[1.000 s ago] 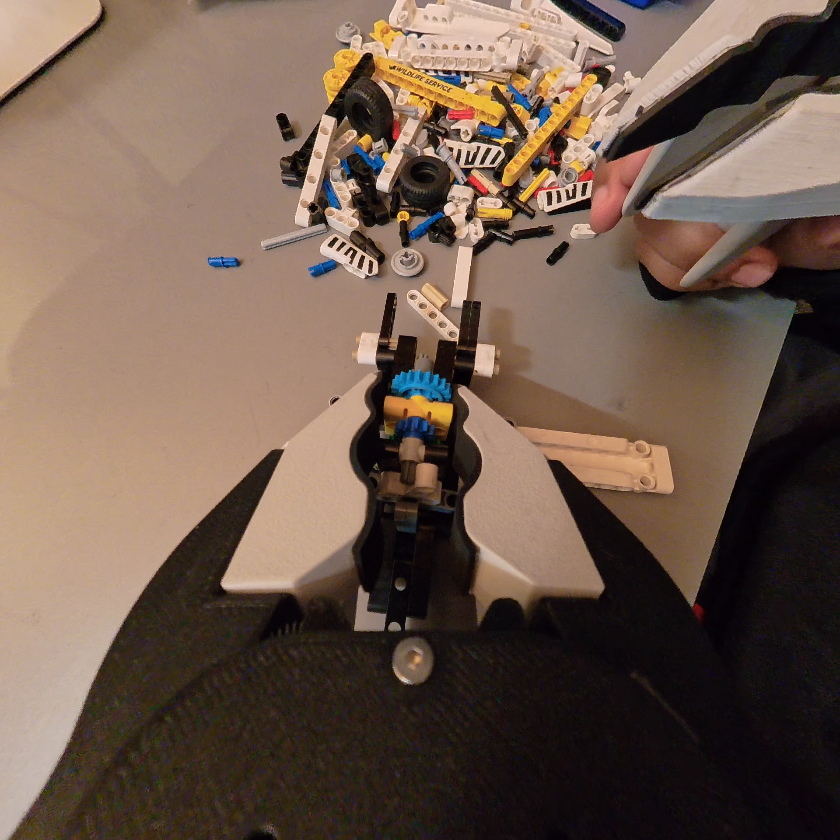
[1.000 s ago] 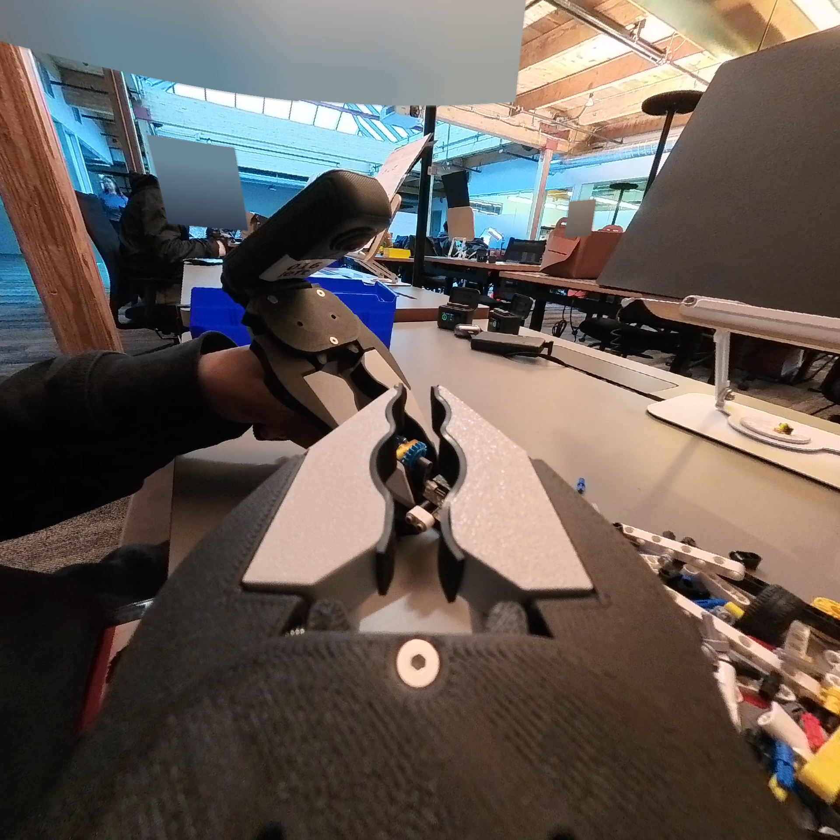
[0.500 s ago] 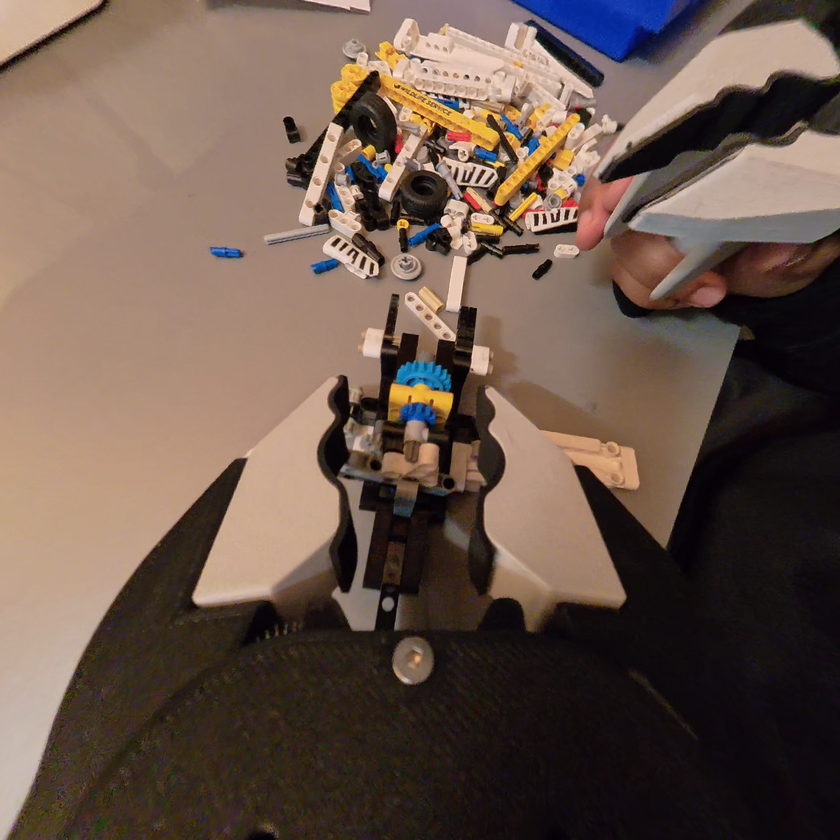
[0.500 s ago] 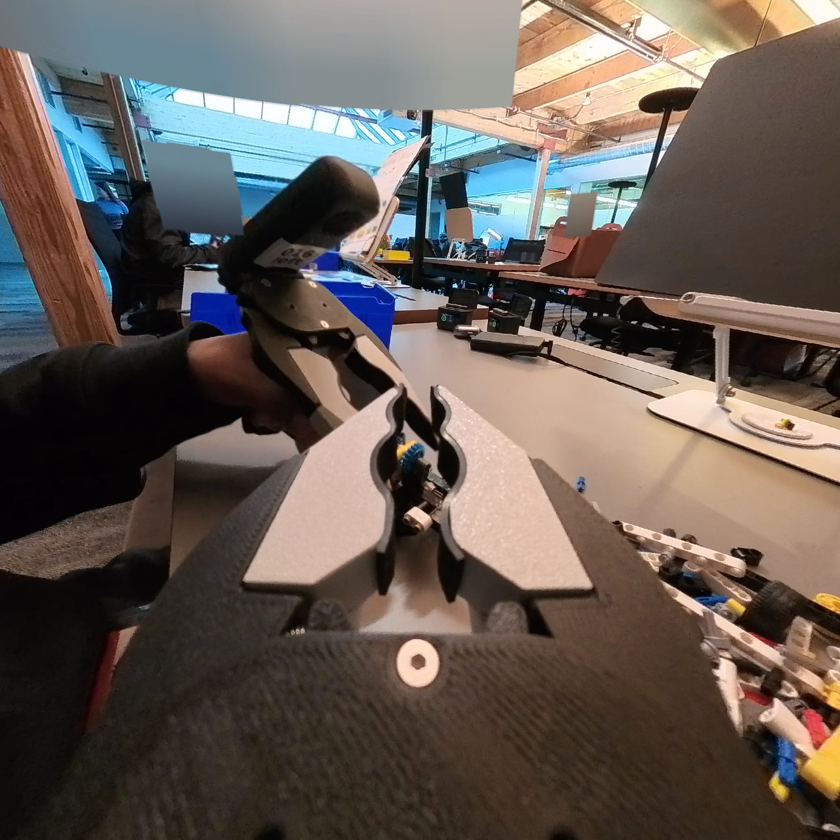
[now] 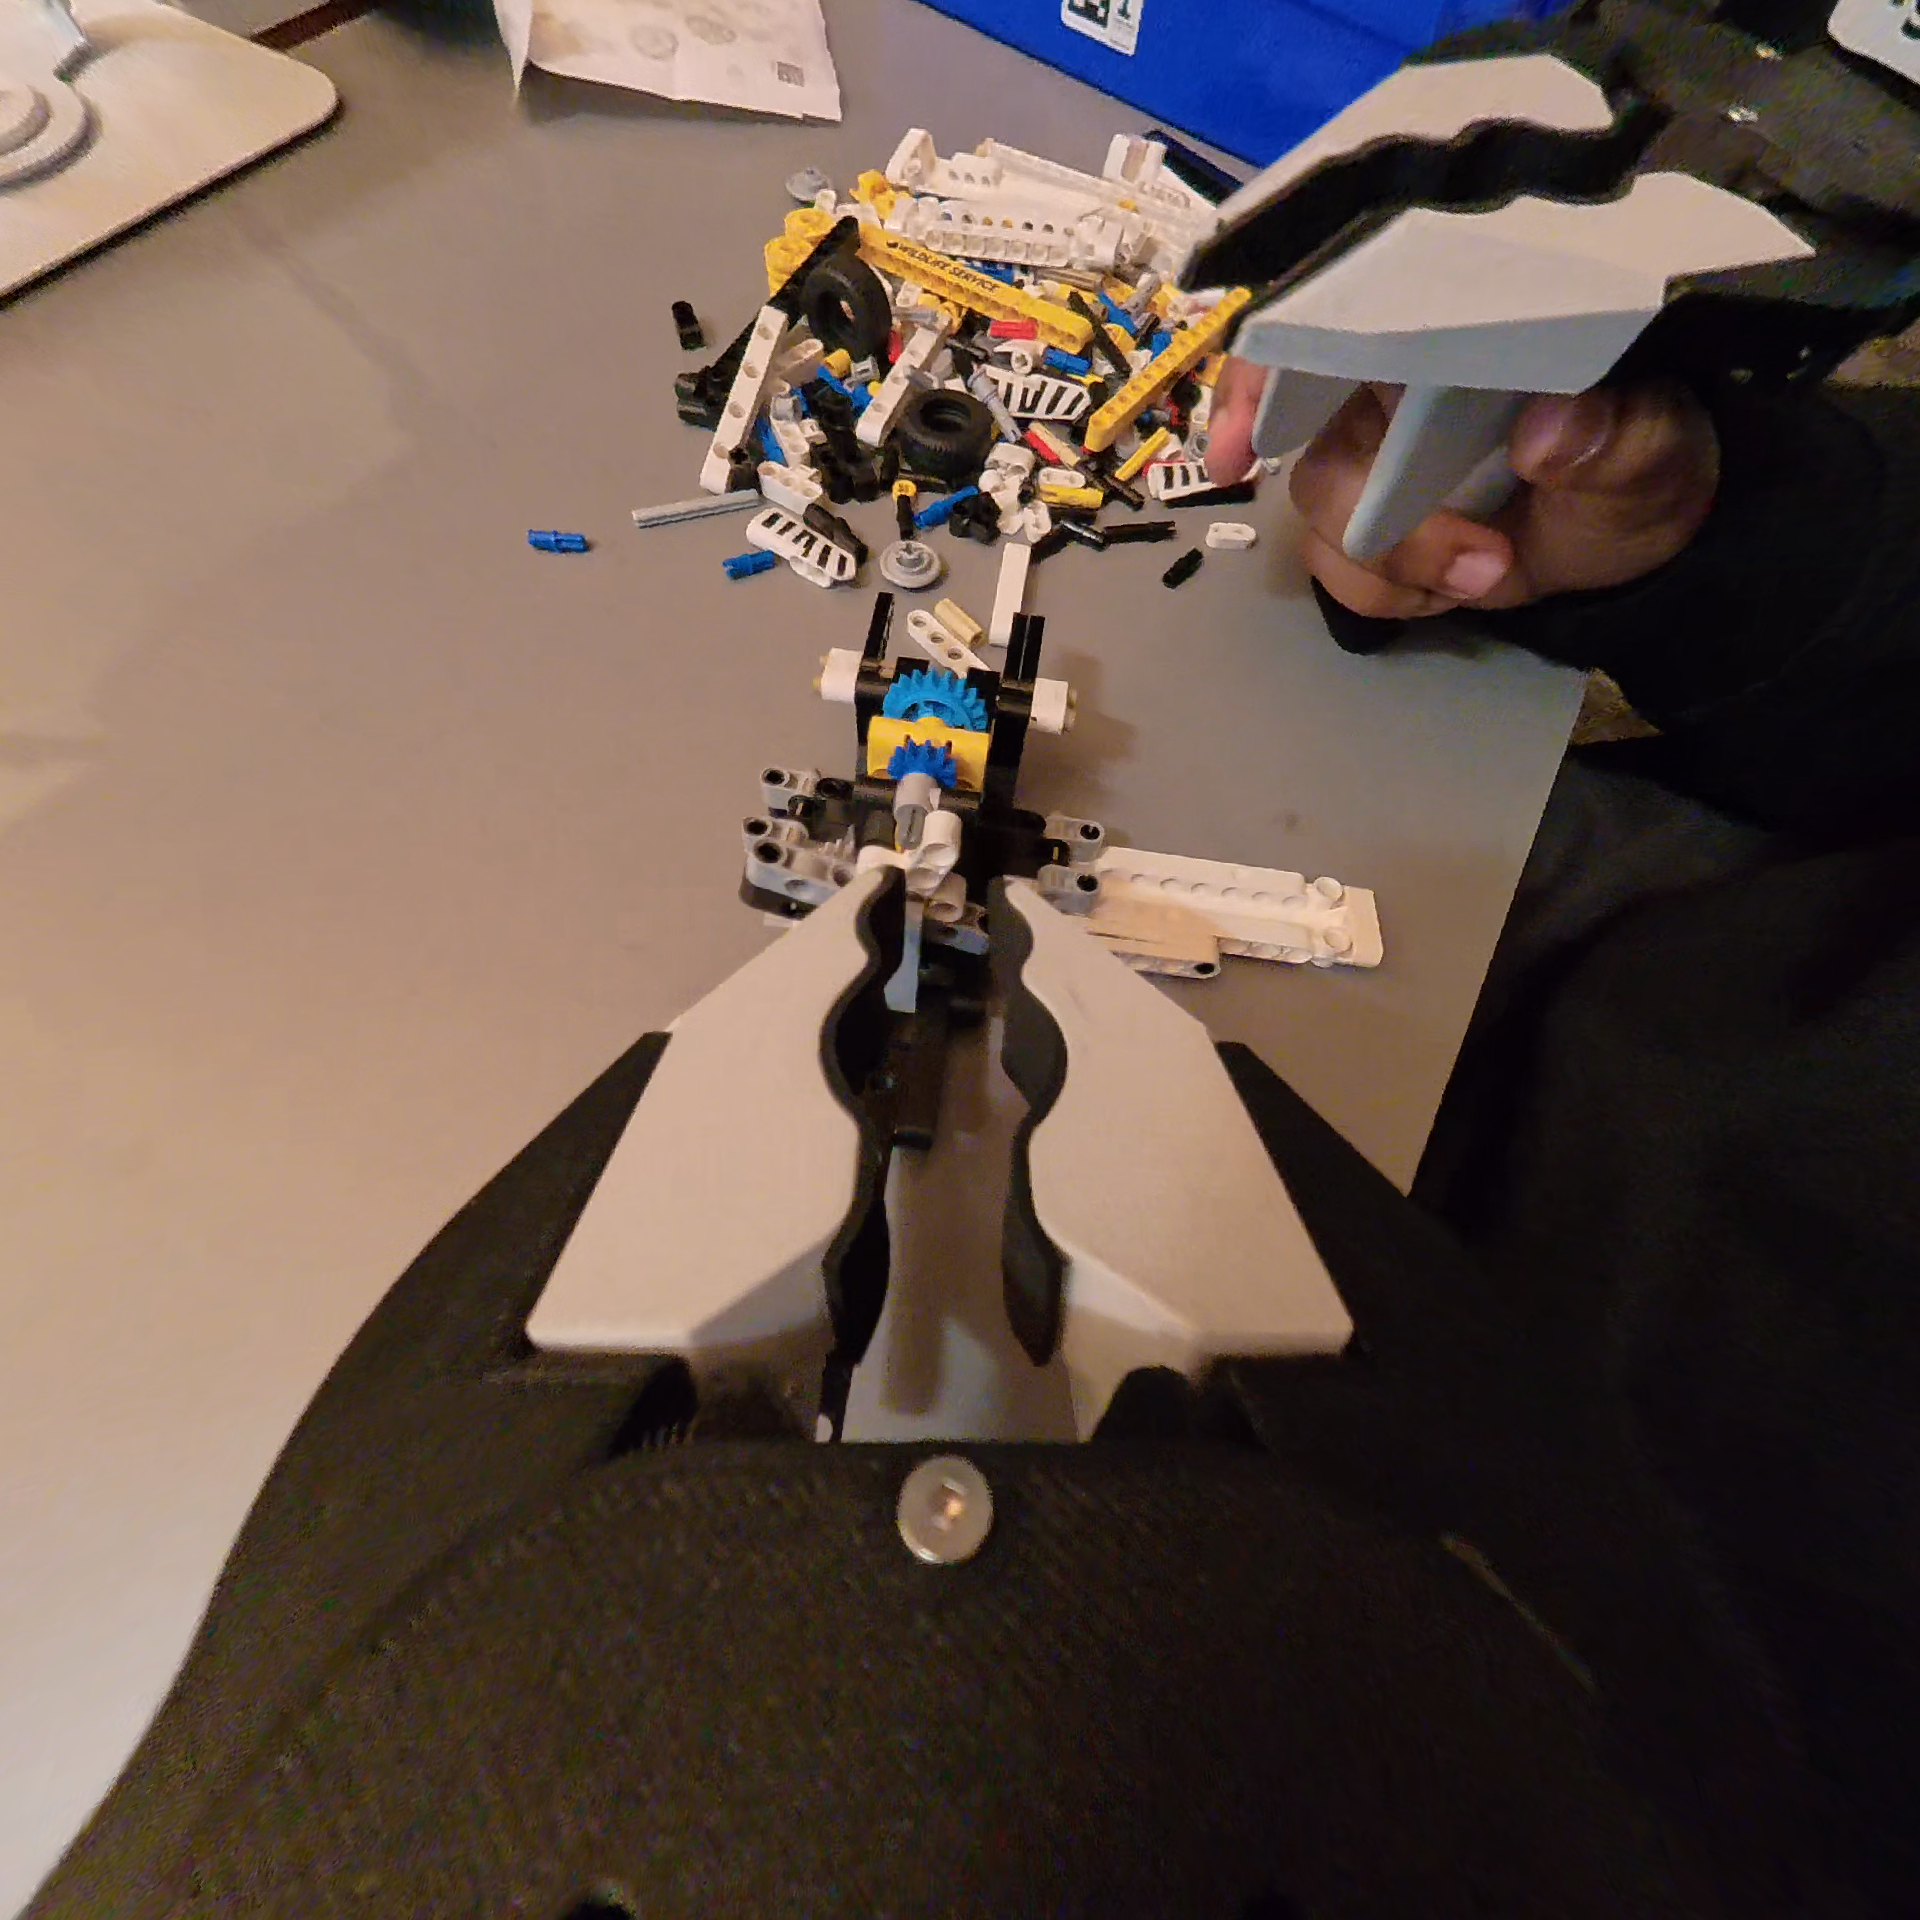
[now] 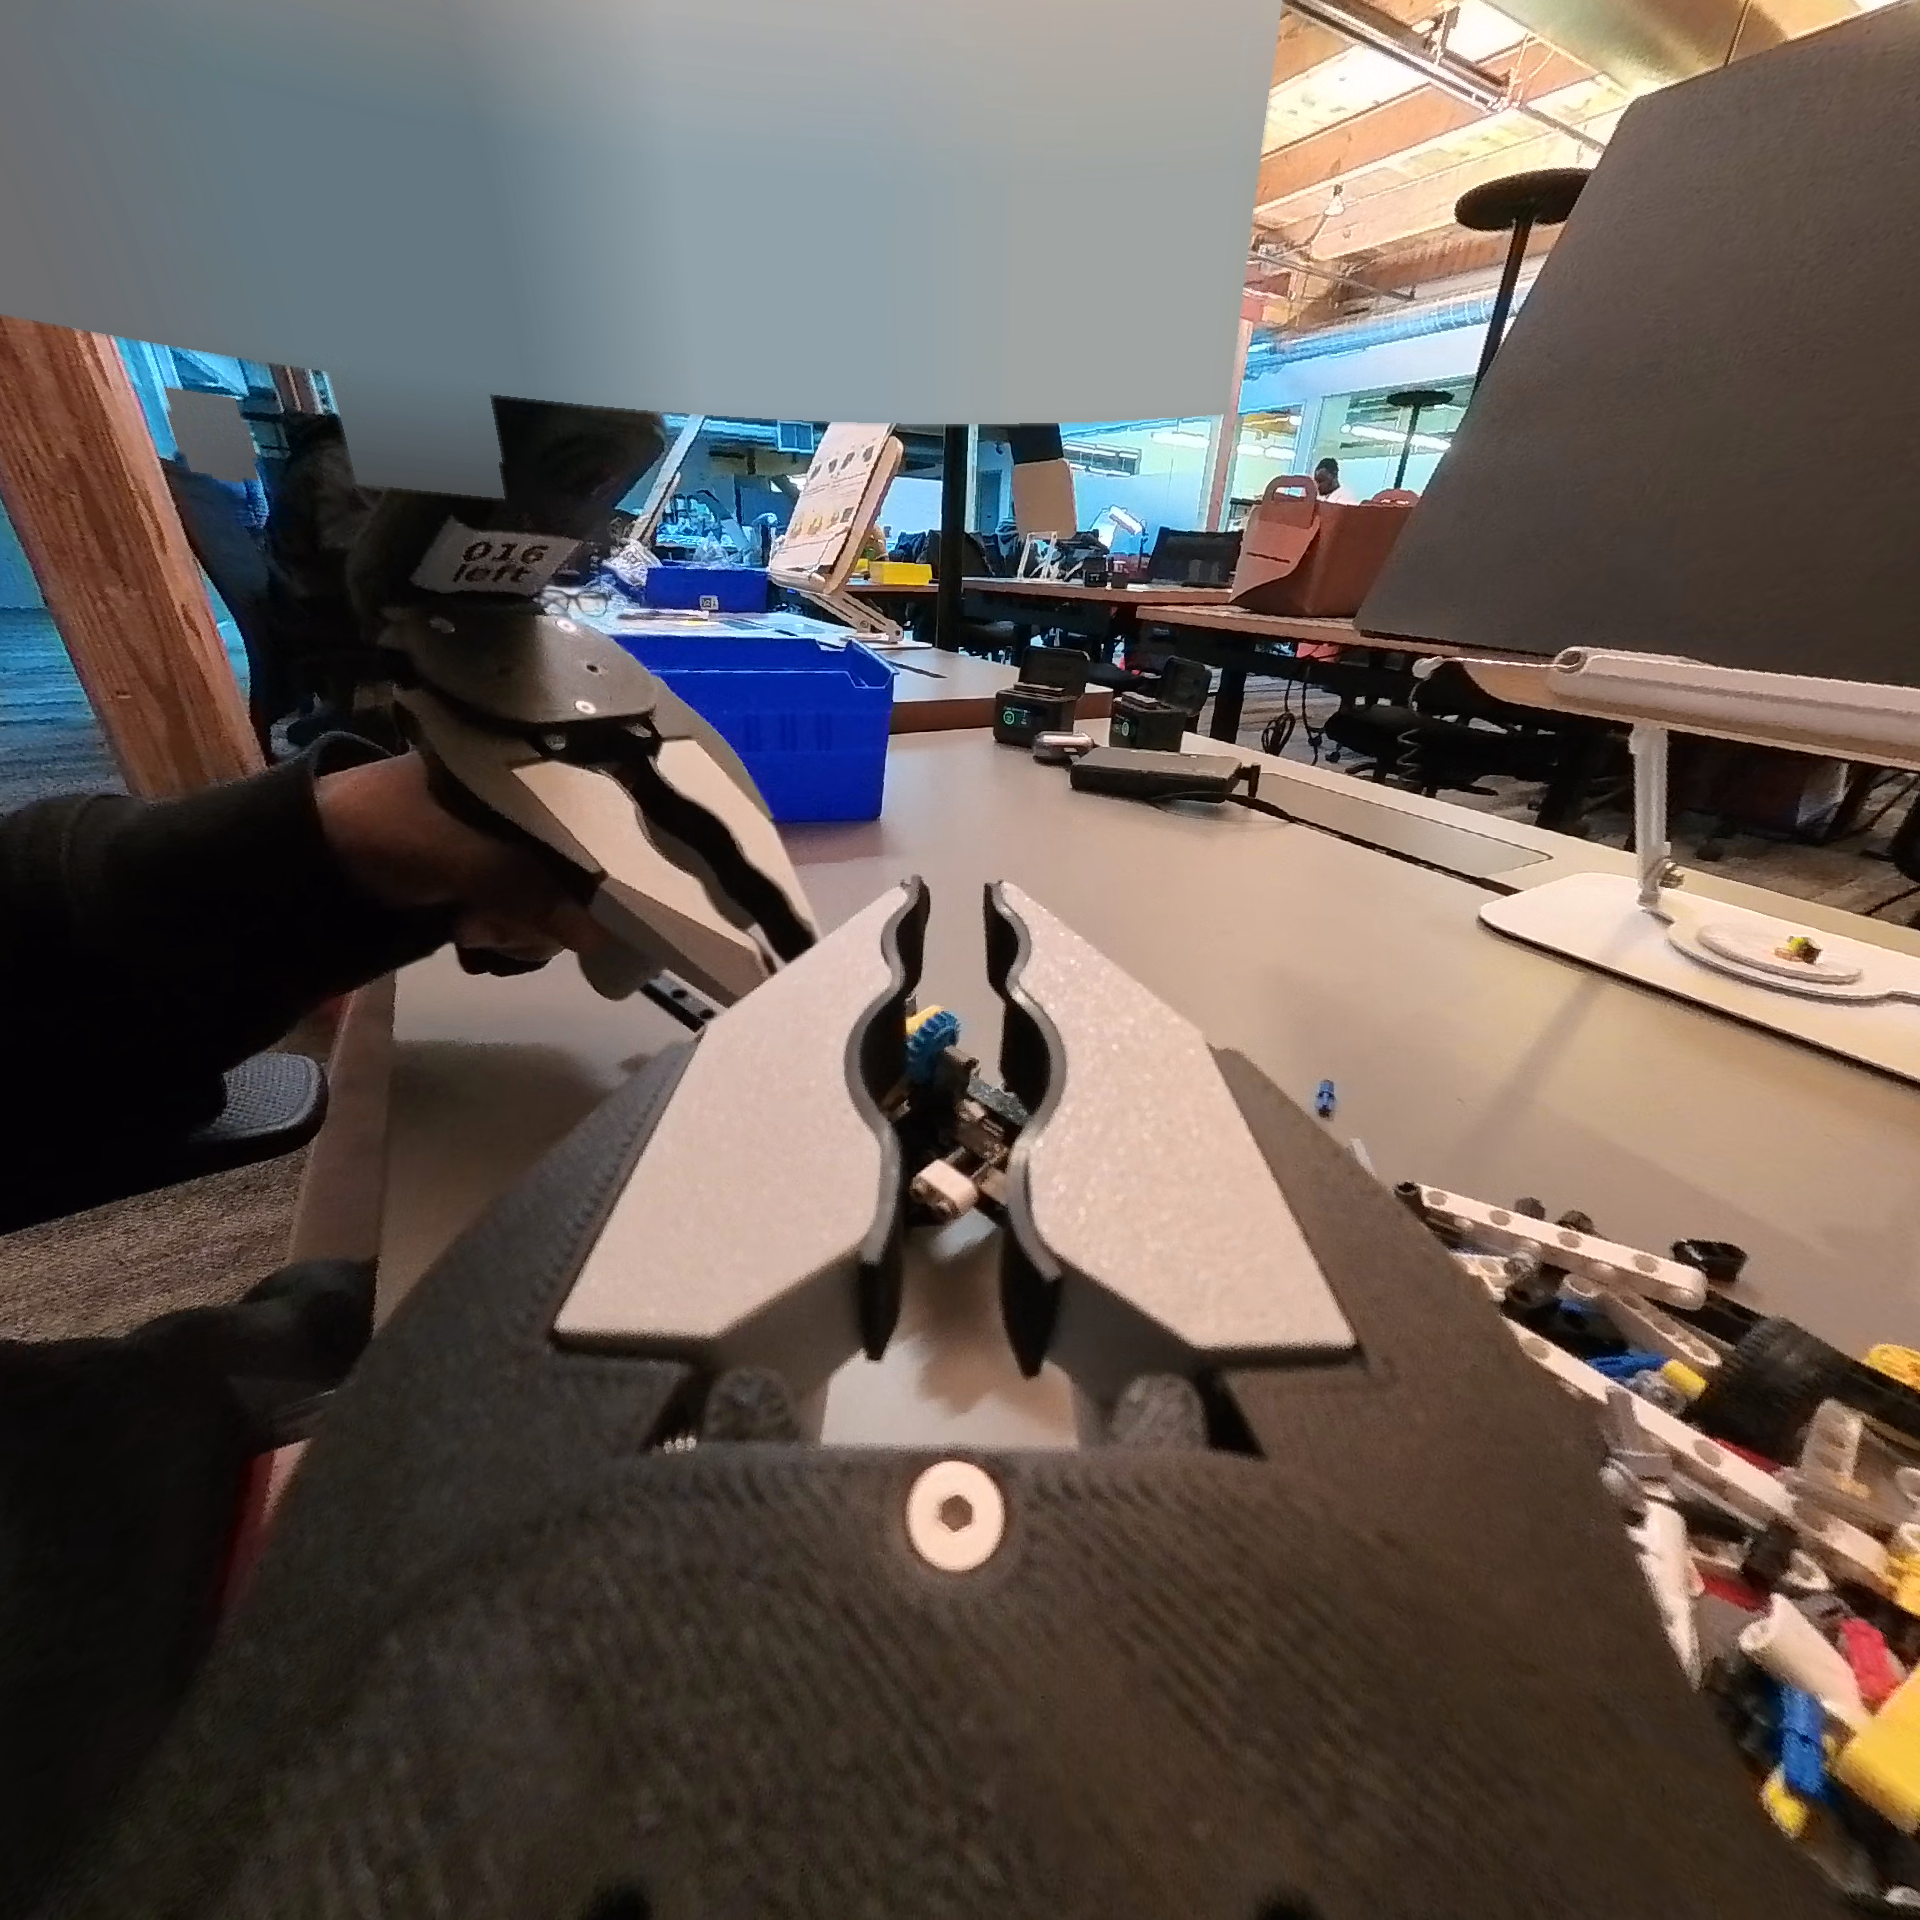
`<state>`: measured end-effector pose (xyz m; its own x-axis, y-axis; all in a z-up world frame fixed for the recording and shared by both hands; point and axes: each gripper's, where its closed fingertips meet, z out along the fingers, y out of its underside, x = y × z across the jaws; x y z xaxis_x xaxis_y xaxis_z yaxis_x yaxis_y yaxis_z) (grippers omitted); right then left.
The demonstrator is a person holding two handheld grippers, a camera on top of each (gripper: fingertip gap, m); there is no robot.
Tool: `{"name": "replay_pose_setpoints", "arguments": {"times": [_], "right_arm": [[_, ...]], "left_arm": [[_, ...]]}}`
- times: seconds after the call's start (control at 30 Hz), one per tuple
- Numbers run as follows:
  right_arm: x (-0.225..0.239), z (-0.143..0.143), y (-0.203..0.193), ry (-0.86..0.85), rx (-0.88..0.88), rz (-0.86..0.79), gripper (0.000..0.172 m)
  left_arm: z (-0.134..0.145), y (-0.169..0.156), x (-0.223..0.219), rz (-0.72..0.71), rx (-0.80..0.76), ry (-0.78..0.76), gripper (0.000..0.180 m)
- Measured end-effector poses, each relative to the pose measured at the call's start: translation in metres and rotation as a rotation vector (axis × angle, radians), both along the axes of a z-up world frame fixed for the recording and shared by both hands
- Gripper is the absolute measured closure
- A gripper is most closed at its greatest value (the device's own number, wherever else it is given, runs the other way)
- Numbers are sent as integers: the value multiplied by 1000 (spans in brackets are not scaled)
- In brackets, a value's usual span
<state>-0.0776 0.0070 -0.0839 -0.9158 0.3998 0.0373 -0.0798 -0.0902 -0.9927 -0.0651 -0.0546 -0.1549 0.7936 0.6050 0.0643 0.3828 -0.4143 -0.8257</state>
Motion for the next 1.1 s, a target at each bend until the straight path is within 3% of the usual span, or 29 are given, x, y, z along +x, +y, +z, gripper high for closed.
{"name": "replay_pose_setpoints", "arguments": {"times": [1.1], "right_arm": [[-1, 0, 0, -8, 0, 0, 163]], "left_arm": [[-2, 4, -10, 29, -6, 69, 164]]}}
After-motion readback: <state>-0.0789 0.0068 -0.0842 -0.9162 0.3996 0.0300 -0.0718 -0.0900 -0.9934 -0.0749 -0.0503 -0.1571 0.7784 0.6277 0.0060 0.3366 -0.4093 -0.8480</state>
